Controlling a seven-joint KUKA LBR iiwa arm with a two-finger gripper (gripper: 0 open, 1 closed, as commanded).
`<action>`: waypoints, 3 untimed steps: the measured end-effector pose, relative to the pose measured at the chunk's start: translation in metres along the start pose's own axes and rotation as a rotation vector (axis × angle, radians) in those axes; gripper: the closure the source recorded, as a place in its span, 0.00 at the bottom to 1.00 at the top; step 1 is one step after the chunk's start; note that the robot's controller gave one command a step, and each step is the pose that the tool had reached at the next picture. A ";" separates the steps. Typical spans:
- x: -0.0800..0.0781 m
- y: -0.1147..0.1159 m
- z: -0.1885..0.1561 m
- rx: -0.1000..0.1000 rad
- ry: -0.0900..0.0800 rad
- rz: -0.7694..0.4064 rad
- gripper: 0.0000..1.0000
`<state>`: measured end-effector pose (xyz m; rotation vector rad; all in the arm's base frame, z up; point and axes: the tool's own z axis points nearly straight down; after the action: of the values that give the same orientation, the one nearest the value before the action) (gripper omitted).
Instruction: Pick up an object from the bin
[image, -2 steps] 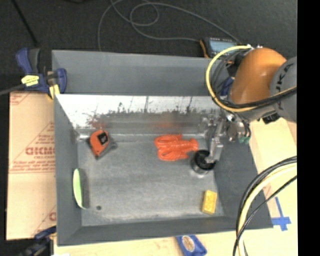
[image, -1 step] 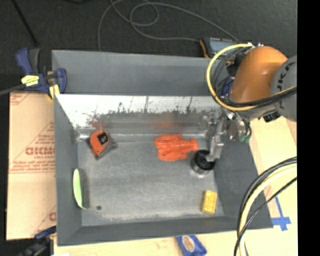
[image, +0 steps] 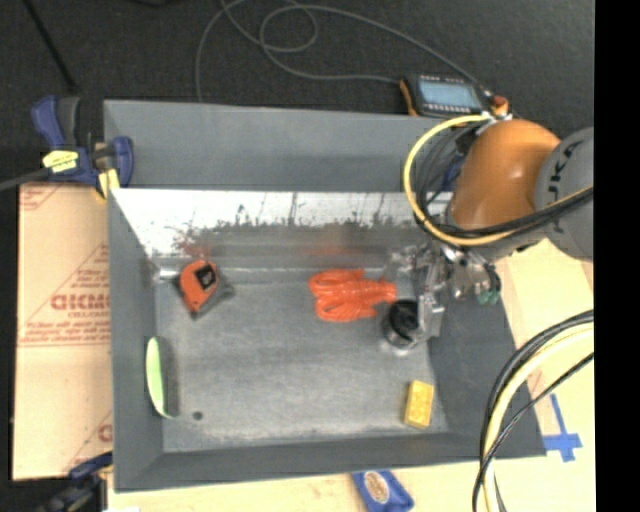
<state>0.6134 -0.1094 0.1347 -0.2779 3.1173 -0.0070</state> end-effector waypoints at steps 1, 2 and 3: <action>0.032 -0.019 0.063 -0.005 0.002 -0.146 1.00; 0.032 -0.019 0.063 -0.005 0.003 -0.147 1.00; 0.053 0.008 0.023 -0.009 0.015 -0.164 1.00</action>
Offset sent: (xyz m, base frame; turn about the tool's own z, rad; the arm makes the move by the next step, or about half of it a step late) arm 0.0000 0.0000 0.0000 0.0000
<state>0.5603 -0.1106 0.1112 -0.5343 3.0997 0.0032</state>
